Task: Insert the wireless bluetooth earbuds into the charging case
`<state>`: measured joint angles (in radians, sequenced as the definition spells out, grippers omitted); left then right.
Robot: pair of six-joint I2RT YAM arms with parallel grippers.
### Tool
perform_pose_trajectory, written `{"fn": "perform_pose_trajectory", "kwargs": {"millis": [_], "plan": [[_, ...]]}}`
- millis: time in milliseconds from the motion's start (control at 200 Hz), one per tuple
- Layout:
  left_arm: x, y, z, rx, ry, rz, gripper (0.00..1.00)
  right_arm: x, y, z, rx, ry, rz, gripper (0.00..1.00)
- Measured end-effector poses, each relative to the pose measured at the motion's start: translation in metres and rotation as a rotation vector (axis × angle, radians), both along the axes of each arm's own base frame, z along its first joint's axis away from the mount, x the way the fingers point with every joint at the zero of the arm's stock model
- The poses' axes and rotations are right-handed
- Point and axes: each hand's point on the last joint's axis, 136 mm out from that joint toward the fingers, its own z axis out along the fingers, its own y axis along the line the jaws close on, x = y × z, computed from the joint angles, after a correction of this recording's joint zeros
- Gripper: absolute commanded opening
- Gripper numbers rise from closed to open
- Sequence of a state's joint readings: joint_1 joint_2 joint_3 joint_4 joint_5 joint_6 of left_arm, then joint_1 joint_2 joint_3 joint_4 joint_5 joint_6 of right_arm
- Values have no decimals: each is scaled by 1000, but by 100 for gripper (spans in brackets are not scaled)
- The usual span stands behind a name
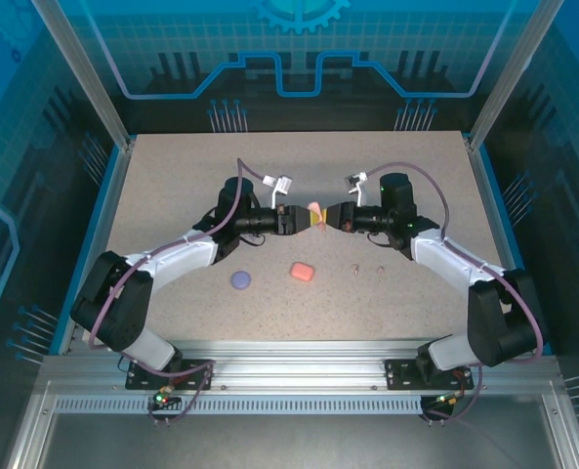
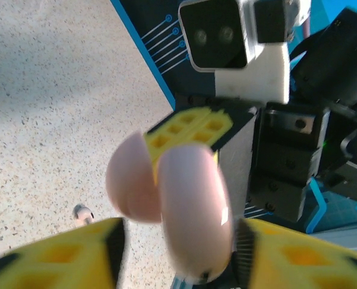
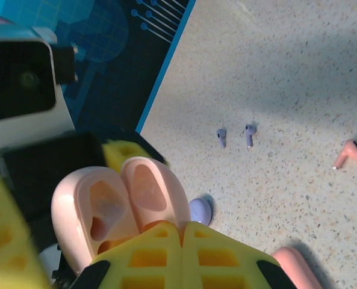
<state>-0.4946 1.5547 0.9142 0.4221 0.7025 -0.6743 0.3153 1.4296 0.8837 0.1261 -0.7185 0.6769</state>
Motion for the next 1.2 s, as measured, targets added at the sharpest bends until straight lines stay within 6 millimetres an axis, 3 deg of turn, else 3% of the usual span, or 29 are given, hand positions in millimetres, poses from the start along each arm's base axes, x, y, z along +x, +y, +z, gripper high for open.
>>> {"fn": "perform_pose_trajectory", "kwargs": {"millis": [220,410,610,710,890,970,1201], "plan": [[8,9,1,68,-1,27,94,18,-5,19,-101,-63,-28,0],[28,32,38,164,-100,42,95,29,-17,23,-267,-147,-31,0],[27,30,67,255,-173,-72,95,32,-25,10,-406,-214,17,0],[34,23,56,295,-138,-143,92,31,-26,1,-443,-234,58,0],[38,16,8,356,14,-258,80,29,-22,-8,-453,-260,121,0],[36,14,-4,362,66,-302,74,28,-20,-8,-444,-269,139,0],[27,11,-2,329,107,-357,66,25,-16,-6,-427,-281,164,0]]}}
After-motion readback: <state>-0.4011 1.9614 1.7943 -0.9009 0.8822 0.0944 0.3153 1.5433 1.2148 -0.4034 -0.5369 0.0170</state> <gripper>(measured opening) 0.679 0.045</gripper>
